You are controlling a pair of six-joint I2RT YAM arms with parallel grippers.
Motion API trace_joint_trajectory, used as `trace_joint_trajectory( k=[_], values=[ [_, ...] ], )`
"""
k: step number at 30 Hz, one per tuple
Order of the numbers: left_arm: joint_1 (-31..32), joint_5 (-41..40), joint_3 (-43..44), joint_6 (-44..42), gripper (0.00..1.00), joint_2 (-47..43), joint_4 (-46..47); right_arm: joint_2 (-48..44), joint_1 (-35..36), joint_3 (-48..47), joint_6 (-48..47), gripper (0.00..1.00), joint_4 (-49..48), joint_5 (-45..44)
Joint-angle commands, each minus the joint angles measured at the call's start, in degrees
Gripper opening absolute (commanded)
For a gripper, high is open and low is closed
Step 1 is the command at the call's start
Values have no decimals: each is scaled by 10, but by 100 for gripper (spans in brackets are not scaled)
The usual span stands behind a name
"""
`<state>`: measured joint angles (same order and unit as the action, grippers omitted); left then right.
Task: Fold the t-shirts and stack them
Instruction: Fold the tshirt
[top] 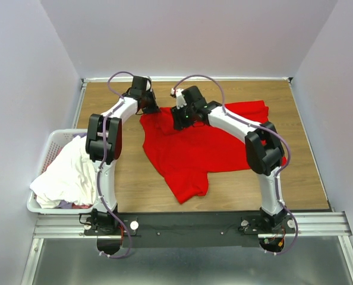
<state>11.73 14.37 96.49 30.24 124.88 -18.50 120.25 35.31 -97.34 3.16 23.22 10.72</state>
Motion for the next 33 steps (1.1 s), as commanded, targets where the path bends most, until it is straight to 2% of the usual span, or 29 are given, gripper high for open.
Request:
trace_joint_trajectory(
  k=[1, 13, 24, 33],
  values=[
    [-4, -24, 23, -13, 0, 24, -9, 41, 28, -21, -25, 49, -27, 36],
    [-9, -53, 46, -7, 0, 55, -20, 127, 46, -89, -20, 47, -43, 48],
    [-10, -50, 41, -10, 0, 56, -21, 162, 46, -105, -15, 47, -51, 11],
    [-9, -45, 44, -11, 0, 49, -21, 150, 46, -99, -10, 16, -52, -10]
  ],
)
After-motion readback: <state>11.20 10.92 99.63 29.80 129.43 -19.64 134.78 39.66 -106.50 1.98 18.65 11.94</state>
